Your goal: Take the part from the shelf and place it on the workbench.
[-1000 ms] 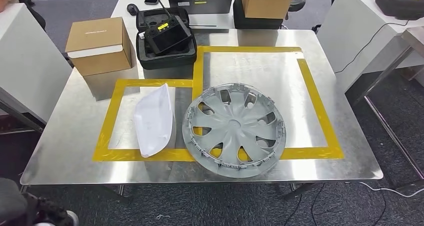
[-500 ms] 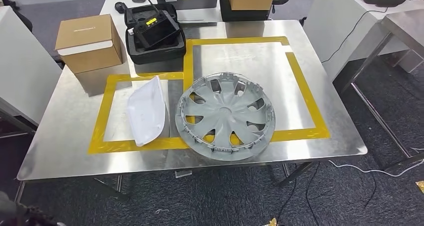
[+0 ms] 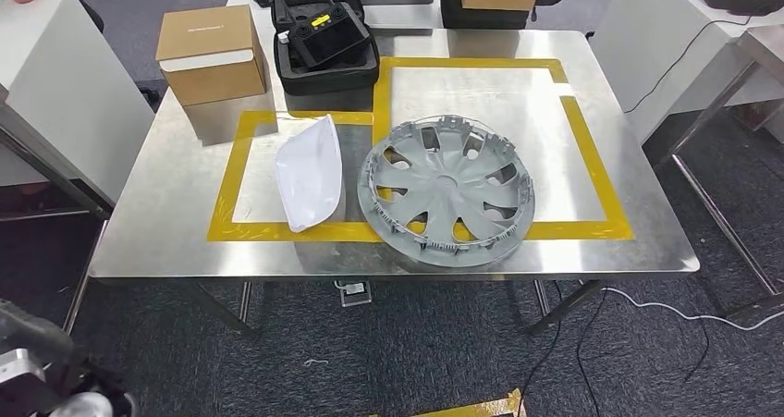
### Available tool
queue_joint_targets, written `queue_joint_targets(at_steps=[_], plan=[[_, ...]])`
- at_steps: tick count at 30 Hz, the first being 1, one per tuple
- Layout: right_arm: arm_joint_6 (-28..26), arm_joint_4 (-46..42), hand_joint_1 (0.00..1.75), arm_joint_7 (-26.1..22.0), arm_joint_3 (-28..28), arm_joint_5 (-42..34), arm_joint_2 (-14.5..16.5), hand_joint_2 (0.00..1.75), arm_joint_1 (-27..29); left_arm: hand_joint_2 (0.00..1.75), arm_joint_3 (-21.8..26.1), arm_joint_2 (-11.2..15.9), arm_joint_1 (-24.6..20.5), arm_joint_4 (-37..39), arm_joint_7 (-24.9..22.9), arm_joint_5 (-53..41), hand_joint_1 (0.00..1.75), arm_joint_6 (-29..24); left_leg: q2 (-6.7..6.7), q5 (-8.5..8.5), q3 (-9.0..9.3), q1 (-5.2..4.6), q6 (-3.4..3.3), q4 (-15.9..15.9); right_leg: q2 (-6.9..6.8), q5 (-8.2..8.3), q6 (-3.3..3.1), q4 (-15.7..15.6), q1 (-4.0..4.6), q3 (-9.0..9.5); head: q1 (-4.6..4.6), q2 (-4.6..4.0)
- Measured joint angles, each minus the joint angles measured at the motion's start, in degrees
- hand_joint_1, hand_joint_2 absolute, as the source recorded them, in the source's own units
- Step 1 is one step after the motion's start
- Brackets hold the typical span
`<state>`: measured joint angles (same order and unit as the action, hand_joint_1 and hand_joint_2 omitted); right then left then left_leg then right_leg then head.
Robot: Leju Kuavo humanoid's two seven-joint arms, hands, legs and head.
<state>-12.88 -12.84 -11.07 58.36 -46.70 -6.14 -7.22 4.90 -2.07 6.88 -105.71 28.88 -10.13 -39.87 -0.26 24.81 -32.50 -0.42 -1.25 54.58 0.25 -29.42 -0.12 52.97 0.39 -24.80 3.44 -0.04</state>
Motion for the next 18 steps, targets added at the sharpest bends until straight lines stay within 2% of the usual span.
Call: queue_joint_targets(at_steps=[2, 3, 4, 5, 7, 8, 9, 10, 11, 13, 15, 16, 18], plan=[[0.1, 0.0, 0.00, 0.1, 0.0, 0.0, 0.1, 0.00, 0.0, 0.00, -0.2, 0.4, 0.0, 0.3, -0.3, -0.4, 0.00, 0.0, 0.09, -0.71, -0.42, 0.14, 0.71, 0.0, -0.04, 0.26, -0.29, -1.3, 0.16, 0.15, 0.03, 0.00], [0.1, 0.0, 0.00, 0.2, 0.0, 0.0, 0.1, 0.00, 0.0, 0.00, -0.3, 0.5, 0.0, 0.5, -0.5, -0.9, 0.00, 0.0, 0.10, -0.34, -0.71, 0.22, 1.07, 0.2, -0.16, 0.73, -0.43, -1.5, 0.08, -0.12, 0.08, 0.00], [0.2, 0.0, 0.00, 0.4, 0.0, 0.0, 0.2, 0.00, 0.1, 0.00, -0.4, 0.8, 0.0, 0.6, -0.9, -1.4, 0.00, 0.0, 0.10, 0.88, -1.19, 0.27, 1.42, 1.1, -0.30, 1.21, -0.66, -1.7, -0.03, -0.47, -0.02, 0.00], [0.3, 0.0, 0.00, 0.6, 0.0, 0.1, 0.2, 0.00, 0.1, 0.00, -0.6, 1.1, -0.1, 0.8, -1.3, -2.0, 0.00, 0.0, 0.09, 3.11, -2.04, 0.33, 1.75, 3.3, -0.45, 1.77, -0.87, -1.8, -0.16, -1.02, -0.27, 0.00], [0.5, 0.0, 0.00, 1.1, 0.0, 0.3, 0.3, 0.00, 0.1, 0.00, -1.2, 1.6, -0.1, 1.1, -2.0, -2.9, 0.00, 0.0, 0.11, 8.68, -4.41, 0.55, 2.28, 10.8, -0.55, 2.62, -1.14, -1.3, -0.18, -2.53, -1.06, 0.00], [0.6, 0.0, 0.00, 1.4, 0.0, 0.5, 0.3, 0.00, 0.1, 0.00, -1.6, 1.9, -0.1, 1.2, -2.3, -3.0, 0.00, 0.0, 0.13, 10.52, -5.36, 0.63, 2.48, 14.6, -0.56, 3.03, -1.15, -0.9, -0.18, -3.43, -1.39, 0.00], [0.6, 0.0, 0.00, 1.5, 0.0, 0.6, 0.3, 0.00, 0.1, 0.00, -2.1, 2.3, -0.1, 1.4, -2.6, -3.1, 0.00, 0.0, 0.15, 11.03, -5.60, 0.70, 2.61, 17.0, -0.57, 3.40, -1.12, -0.5, -0.19, -4.37, -1.65, 0.00], [0.6, 0.0, 0.00, 1.6, 0.0, 0.7, 0.3, 0.00, 0.1, 0.00, -2.7, 2.7, -0.1, 1.6, -2.7, -3.1, 0.00, 0.0, 0.18, 10.27, -4.86, 0.76, 2.66, 17.3, -0.57, 3.74, -1.05, 0.0, -0.19, -5.32, -1.89, 0.00], [0.7, 0.0, 0.00, 1.7, 0.0, 0.8, 0.3, 0.00, 0.1, 0.00, -3.3, 3.1, -0.1, 1.7, -2.9, -3.2, 0.00, 0.0, 0.20, 8.89, -3.48, 0.82, 2.64, 16.2, -0.56, 4.01, -0.98, 0.4, -0.20, -6.13, -2.08, 0.00], [0.7, 0.0, 0.00, 1.7, 0.0, 1.0, 0.3, 0.00, 0.1, 0.00, -4.4, 3.7, -0.1, 1.8, -3.0, -3.2, 0.00, 0.0, 0.20, 6.14, 0.82, 0.85, 2.37, 10.7, -0.47, 4.44, -0.78, 1.0, -0.22, -7.31, -2.38, 0.00], [0.6, -0.1, 0.00, 1.6, 0.0, 1.1, 0.4, 0.00, 0.1, 0.00, -5.6, 4.3, -0.3, 1.8, -3.0, -3.3, 0.00, 0.0, 0.16, 5.70, 5.34, 0.63, 1.81, 3.9, -0.39, 4.96, -0.34, 1.4, -0.18, -7.97, -2.62, 0.00], [0.6, -0.1, 0.00, 1.6, 0.0, 1.1, 0.4, 0.00, 0.0, 0.00, -6.2, 4.7, -0.4, 1.8, -3.0, -3.3, 0.00, 0.0, 0.10, 5.86, 6.80, 0.46, 1.51, 1.5, -0.37, 5.39, -0.04, 1.6, -0.23, -8.27, -2.69, 0.00], [0.6, -0.1, 0.00, 1.6, 0.0, 1.1, 0.5, 0.00, 0.1, 0.00, -7.3, 5.4, -0.5, 1.8, -2.9, -3.3, 0.00, 0.0, 0.00, 5.93, 7.38, 0.23, 0.98, -0.5, -0.33, 6.39, 0.61, 1.5, -0.33, -8.73, -2.81, 0.00]])
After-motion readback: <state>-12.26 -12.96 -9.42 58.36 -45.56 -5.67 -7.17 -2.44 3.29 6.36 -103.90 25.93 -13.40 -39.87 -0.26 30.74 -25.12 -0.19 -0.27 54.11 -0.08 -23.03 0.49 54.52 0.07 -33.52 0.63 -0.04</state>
